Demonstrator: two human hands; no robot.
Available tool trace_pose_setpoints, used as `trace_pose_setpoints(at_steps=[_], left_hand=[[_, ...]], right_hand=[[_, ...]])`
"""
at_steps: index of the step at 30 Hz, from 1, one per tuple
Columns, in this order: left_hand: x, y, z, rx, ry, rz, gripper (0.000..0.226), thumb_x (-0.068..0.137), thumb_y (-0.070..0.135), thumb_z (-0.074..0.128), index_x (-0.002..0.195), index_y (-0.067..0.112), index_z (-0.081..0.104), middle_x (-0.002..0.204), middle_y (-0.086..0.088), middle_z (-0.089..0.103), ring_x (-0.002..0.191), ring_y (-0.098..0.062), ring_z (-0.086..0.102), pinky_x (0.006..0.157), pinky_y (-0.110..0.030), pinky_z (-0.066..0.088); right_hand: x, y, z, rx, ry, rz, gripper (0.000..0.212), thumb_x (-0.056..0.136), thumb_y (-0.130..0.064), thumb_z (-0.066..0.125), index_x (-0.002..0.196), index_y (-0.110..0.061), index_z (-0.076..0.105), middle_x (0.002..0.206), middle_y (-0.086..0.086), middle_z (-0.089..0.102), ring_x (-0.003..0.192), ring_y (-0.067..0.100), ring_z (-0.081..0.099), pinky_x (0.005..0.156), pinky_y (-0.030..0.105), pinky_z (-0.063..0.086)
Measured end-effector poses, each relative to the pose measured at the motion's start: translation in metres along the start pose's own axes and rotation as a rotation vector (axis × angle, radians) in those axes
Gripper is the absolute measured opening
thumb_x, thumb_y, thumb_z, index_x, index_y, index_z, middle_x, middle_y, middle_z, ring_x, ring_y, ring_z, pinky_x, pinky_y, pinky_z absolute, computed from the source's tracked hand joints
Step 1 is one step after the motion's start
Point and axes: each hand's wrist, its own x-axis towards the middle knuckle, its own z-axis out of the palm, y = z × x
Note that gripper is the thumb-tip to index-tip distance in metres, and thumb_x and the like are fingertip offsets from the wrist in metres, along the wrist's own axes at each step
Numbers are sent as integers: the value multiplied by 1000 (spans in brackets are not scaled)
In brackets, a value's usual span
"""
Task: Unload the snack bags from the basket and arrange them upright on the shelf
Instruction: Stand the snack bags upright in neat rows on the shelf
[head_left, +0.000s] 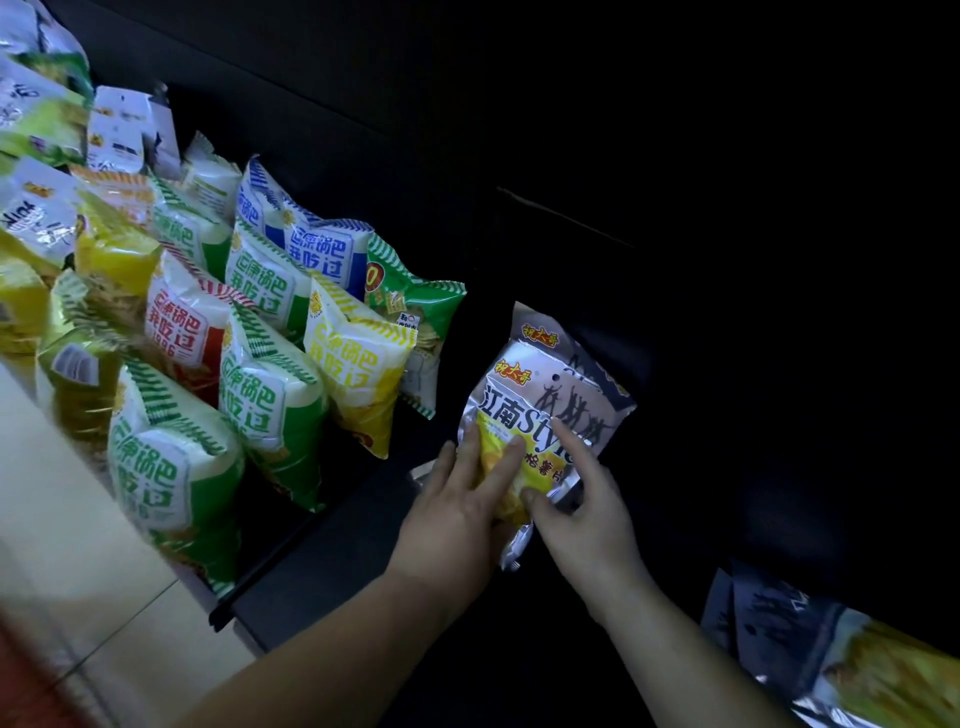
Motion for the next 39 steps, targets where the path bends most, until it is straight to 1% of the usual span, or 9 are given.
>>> trace_pose_setpoints(at_steps=[4, 9, 12, 17, 22, 25, 29, 33, 39], left_hand=[[-10, -4, -6, -41, 132, -44, 85, 85, 45, 64, 156, 46, 18, 169, -10, 11, 151, -37, 22, 118, -53, 32], [-43, -13, -9, -16, 219, -129, 71, 80, 49, 66, 147, 36, 45, 155, -8, 40, 129, -31, 43, 102, -46, 47], [-56, -16, -7, 8, 140, -134, 72, 79, 51, 63, 147, 40, 41, 152, 0, 41, 126, -27, 45, 99, -46, 49], [-49, -13, -3, 36, 157, -140, 65, 80, 47, 70, 141, 38, 47, 142, -2, 49, 114, -30, 52, 89, -43, 51], [-46, -5, -1, 36, 170, -150, 61, 82, 53, 68, 138, 41, 49, 136, -3, 50, 110, -29, 51, 84, -41, 49], [-54, -7, -1, 26, 156, -135, 61, 87, 54, 60, 144, 44, 44, 143, -1, 44, 118, -28, 46, 89, -41, 45], [-62, -9, -5, 10, 146, -134, 64, 87, 47, 62, 147, 47, 38, 155, -2, 31, 129, -27, 38, 92, -44, 42], [-64, -8, -9, -75, 171, -165, 68, 86, 40, 68, 147, 44, 41, 155, -2, 30, 132, -26, 36, 96, -45, 40], [-96, 38, -16, -324, 142, -71, 49, 88, 29, 62, 136, 32, 58, 138, 7, 50, 121, -14, 53, 98, -34, 48]], right_hand=[[-1, 2, -2, 20, 66, 24, 69, 86, -14, 79, 135, -54, 53, 129, -18, 46, 106, -30, 44, 76, -5, 40], [-1, 0, -2, -36, 88, 12, 68, 84, -13, 82, 139, -43, 55, 135, -11, 43, 102, -33, 41, 74, -11, 32], [-5, -3, -2, -81, 102, 15, 64, 86, -16, 80, 139, -41, 55, 141, -9, 41, 108, -14, 45, 72, -11, 32], [-20, -3, 1, -125, 104, -9, 63, 86, -20, 81, 140, -40, 56, 148, -9, 40, 121, -6, 45, 75, -7, 37], [-27, 3, -1, -187, 68, 21, 60, 85, -32, 81, 138, -45, 56, 153, -9, 38, 136, 8, 46, 101, 25, 49], [-28, 6, 0, -206, 41, 49, 55, 87, -34, 79, 137, -44, 58, 152, -15, 35, 136, 3, 42, 99, 19, 47], [-33, -1, 2, -212, 36, 89, 58, 87, -38, 78, 139, -49, 55, 165, -5, 24, 149, 14, 30, 112, 28, 36], [-45, -15, -6, -247, 16, 109, 57, 92, -34, 73, 142, -50, 51, 167, -3, 19, 152, 11, 19, 101, 21, 28], [-89, -33, -47, -466, -3, 152, 56, 87, -36, 75, 140, -30, 56, 138, -6, 51, 131, 12, 50, 97, 21, 36]])
